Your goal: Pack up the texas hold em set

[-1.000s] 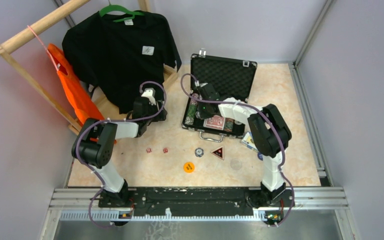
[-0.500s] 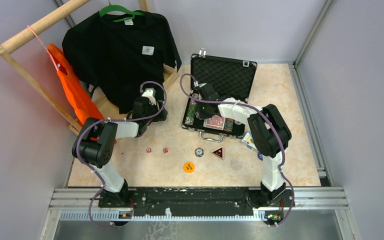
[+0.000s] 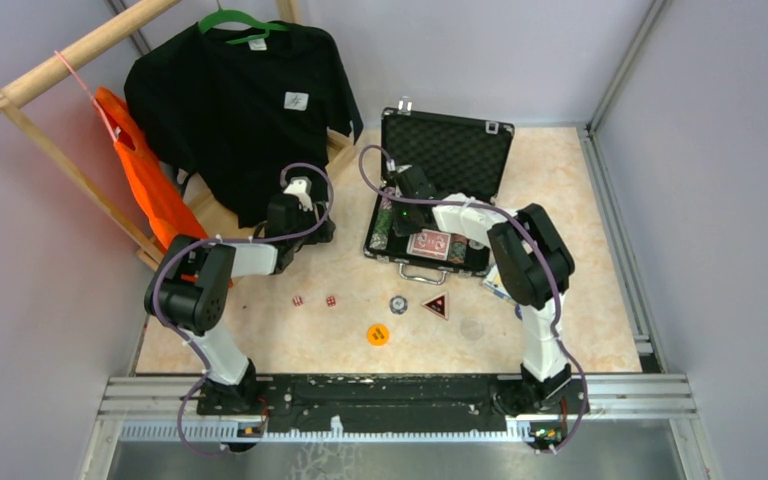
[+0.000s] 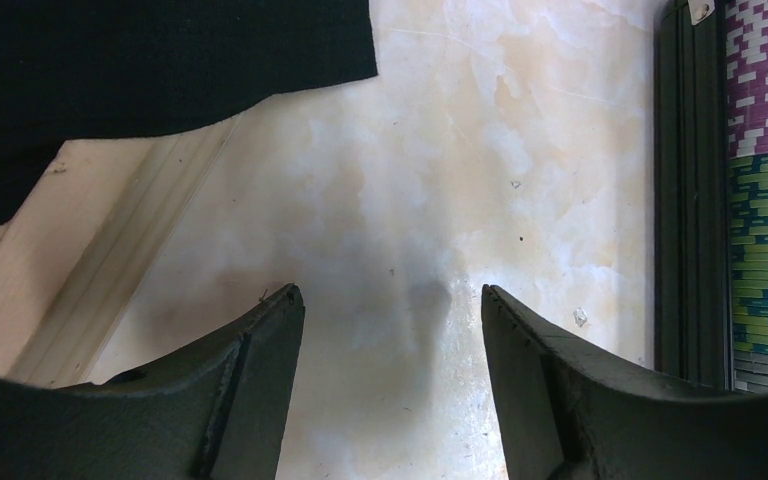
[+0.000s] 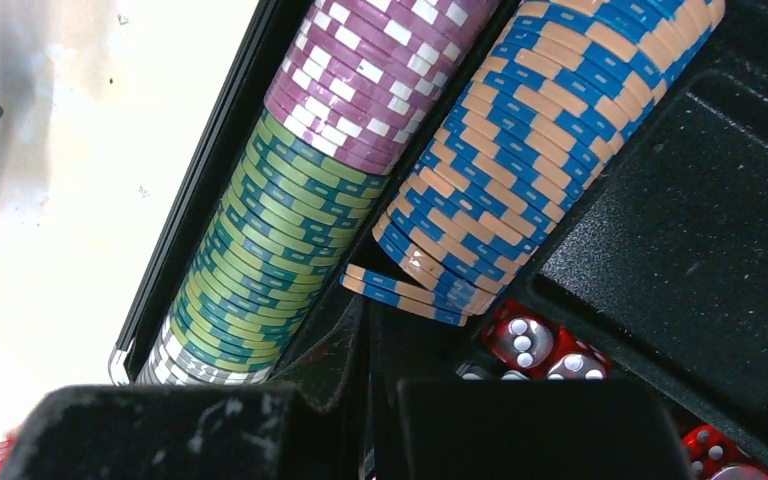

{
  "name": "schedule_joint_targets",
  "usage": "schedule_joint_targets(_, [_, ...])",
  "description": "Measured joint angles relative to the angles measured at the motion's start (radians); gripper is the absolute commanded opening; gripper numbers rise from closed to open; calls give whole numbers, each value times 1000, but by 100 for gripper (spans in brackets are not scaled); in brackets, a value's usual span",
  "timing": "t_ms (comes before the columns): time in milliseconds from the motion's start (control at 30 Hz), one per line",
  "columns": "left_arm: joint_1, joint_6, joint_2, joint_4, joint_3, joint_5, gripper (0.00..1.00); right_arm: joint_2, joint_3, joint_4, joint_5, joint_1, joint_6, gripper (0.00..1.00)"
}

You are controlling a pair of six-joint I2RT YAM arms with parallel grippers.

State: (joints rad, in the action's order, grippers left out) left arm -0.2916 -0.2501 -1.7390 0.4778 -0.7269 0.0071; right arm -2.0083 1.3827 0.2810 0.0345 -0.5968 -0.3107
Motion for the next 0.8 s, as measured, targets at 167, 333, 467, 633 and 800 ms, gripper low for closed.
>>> schedule_joint_targets(167, [0,0,0,0,0,1,71,-6,5,-2,-5,9,0,0])
schedule_joint_targets(333, [0,0,0,0,0,3,71,-27,40,22,1,17,4,0])
schedule_joint_targets(467, [0,0,0,0,0,4,71,-40,74,58,4,17,16,0])
schedule_joint_targets(633, [0,0,0,0,0,5,71,-48,98,87,12,17,30,0])
schedule_joint_targets(800, [0,0,0,0,0,5,72,-40,99,85,15,16,42,0])
